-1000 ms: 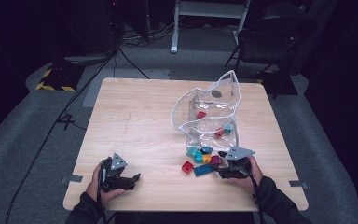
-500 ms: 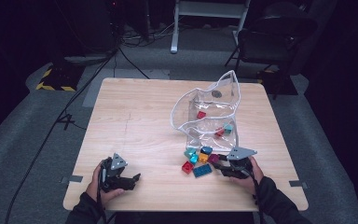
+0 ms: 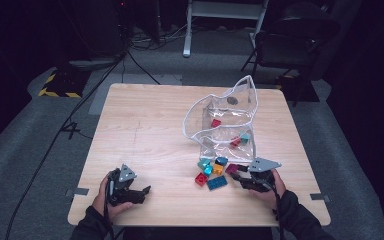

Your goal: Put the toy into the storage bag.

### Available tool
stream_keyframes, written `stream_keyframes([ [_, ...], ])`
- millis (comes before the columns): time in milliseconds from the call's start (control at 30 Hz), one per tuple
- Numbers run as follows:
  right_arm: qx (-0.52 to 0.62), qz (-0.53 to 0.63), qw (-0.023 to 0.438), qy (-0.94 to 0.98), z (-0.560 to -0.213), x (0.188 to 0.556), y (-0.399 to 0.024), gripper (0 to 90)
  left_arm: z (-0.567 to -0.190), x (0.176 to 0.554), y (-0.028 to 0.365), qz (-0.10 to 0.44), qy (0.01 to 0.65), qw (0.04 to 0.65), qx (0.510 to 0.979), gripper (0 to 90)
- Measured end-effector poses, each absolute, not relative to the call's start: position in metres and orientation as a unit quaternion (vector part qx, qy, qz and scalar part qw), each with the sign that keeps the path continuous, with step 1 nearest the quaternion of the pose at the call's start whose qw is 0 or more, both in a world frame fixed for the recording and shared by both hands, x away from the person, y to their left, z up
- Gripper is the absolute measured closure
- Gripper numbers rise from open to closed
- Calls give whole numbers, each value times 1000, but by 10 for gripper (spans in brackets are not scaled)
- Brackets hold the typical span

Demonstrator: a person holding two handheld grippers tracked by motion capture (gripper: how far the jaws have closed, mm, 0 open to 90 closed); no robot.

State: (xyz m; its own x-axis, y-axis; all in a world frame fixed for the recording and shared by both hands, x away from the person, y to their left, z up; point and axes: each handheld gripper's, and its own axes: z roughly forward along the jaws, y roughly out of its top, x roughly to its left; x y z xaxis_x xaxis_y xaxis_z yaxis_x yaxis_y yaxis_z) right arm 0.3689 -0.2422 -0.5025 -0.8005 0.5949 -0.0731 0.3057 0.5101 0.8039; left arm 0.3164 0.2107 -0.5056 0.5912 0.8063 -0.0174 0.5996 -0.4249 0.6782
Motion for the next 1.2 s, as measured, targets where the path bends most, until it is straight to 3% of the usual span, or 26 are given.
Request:
stream_keyframes([
  [533,271,456,177,829,-483,363,-258,592,-506,316,211,157,424,329,829,111],
  [1200,268,485,220,803,-453,354,-275,592,-506,316,211,157,424,329,829,110],
])
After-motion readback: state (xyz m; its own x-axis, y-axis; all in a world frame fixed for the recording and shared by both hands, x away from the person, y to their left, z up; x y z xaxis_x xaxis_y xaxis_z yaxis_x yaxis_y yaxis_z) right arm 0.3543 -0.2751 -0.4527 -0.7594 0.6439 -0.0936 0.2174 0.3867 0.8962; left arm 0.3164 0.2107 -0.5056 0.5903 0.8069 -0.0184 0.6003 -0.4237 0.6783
